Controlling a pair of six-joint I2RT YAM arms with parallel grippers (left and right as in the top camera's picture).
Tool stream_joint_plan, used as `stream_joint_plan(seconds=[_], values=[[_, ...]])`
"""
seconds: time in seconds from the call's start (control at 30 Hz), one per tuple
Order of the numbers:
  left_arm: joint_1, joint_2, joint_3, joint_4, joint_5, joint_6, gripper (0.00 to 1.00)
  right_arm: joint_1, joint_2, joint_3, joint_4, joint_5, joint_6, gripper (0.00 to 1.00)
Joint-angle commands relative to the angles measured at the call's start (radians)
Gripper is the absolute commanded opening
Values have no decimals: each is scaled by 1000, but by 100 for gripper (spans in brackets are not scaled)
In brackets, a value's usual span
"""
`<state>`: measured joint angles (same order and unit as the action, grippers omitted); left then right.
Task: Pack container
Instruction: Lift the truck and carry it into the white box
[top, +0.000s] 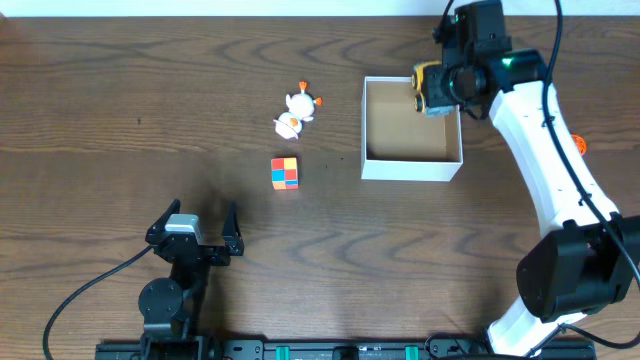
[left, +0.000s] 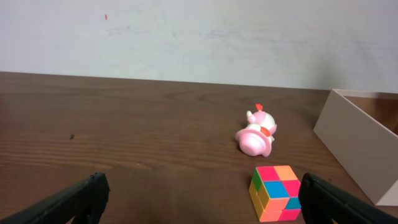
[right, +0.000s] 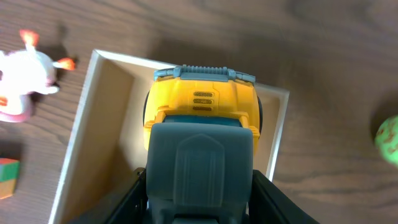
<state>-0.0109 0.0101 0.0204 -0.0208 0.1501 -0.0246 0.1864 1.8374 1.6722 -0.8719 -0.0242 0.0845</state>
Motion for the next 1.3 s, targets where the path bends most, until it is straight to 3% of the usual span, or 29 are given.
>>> stream_joint_plan(seconds=[0.0, 1.27], values=[[-3, -6, -16, -35, 11, 13, 98, -6, -2, -62, 41, 26, 63, 46], [-3, -6, -16, -35, 11, 13, 98, -4, -2, -196, 135, 73, 121, 50]])
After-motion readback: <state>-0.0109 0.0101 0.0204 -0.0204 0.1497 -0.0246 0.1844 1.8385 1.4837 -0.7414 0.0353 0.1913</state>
